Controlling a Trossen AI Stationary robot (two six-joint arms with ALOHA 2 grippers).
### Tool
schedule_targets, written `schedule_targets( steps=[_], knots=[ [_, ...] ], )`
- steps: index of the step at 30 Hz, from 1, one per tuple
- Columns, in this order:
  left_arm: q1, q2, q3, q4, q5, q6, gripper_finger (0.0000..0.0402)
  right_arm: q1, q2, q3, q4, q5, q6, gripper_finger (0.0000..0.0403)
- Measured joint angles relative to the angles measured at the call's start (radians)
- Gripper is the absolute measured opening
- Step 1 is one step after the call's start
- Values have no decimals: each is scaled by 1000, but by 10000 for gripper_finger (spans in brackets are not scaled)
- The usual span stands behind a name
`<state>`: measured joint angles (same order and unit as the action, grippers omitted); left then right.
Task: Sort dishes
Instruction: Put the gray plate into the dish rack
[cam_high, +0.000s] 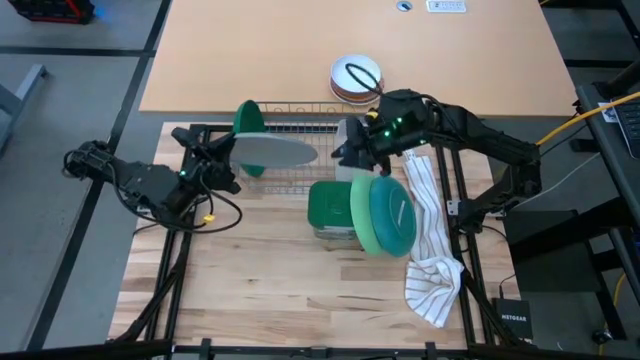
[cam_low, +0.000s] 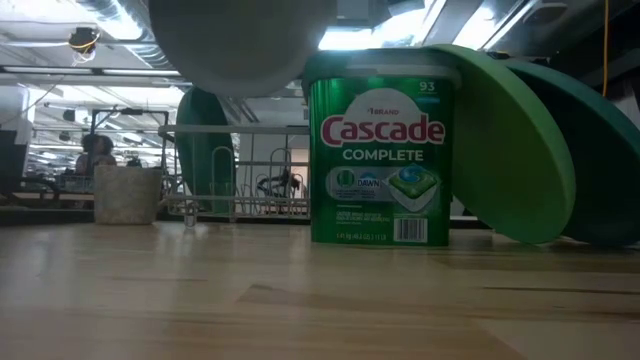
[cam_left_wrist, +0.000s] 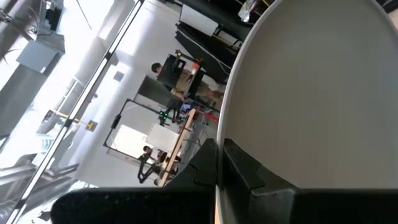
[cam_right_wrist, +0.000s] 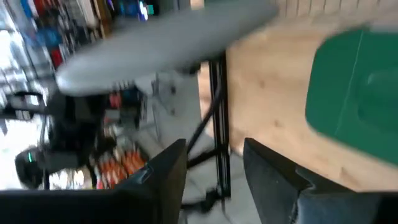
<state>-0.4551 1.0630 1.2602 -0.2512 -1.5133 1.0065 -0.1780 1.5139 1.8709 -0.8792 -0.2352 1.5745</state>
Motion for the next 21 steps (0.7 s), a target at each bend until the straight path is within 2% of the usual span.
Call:
schedule_targets(
  steps=[6,10,14,21],
  knots=[
    [38,3,0,1,29,5,0,-43,0,0,39,157,-13,163],
    [77,6,0,3,34,49,0,-45,7,0,94,166,-69,163],
    [121,10,-1,13,113,73,0,-44,30,0,151,184,-101,163],
    [170,31,-2,179,181,214,0,-46,80,0,235,187,-90,163]
  ],
)
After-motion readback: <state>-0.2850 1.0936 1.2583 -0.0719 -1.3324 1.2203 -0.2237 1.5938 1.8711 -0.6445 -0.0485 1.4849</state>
